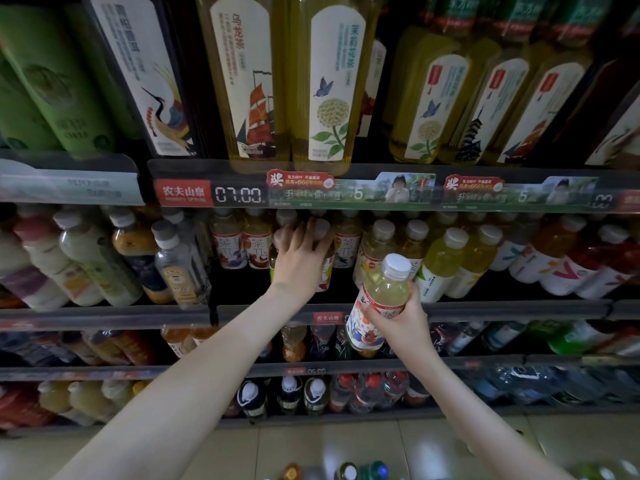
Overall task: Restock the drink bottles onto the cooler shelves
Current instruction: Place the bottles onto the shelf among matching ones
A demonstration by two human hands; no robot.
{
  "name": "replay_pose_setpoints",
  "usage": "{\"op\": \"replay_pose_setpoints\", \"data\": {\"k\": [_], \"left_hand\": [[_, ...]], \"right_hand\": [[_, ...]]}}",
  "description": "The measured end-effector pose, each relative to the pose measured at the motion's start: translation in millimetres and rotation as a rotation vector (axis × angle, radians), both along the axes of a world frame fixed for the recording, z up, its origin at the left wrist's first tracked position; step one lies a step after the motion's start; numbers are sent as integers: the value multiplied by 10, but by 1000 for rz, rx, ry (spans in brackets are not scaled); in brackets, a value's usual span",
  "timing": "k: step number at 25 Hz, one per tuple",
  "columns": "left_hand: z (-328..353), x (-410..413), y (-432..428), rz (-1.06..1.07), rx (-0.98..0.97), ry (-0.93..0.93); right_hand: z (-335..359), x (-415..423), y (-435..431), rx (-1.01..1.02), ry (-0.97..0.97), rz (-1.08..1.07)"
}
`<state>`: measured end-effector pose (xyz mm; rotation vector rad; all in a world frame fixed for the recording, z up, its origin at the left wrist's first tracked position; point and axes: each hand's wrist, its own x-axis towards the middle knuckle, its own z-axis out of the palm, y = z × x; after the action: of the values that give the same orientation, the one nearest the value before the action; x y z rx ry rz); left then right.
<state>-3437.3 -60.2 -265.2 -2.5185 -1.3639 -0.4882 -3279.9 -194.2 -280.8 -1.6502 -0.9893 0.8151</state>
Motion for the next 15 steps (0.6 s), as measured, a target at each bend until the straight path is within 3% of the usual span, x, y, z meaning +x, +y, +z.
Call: {"op": "replay_pose_setpoints", "data": {"k": [4, 11, 15], "left_hand": [[58, 204, 69, 106, -30, 102], [-97, 154, -322, -90, 21, 80], [-224, -26, -531, -99, 19, 48]], "right_hand": [[-50, 87, -62, -3, -3, -7], [-125, 250, -118, -19, -7, -60], [-114, 241, -97, -29, -26, -52]]}}
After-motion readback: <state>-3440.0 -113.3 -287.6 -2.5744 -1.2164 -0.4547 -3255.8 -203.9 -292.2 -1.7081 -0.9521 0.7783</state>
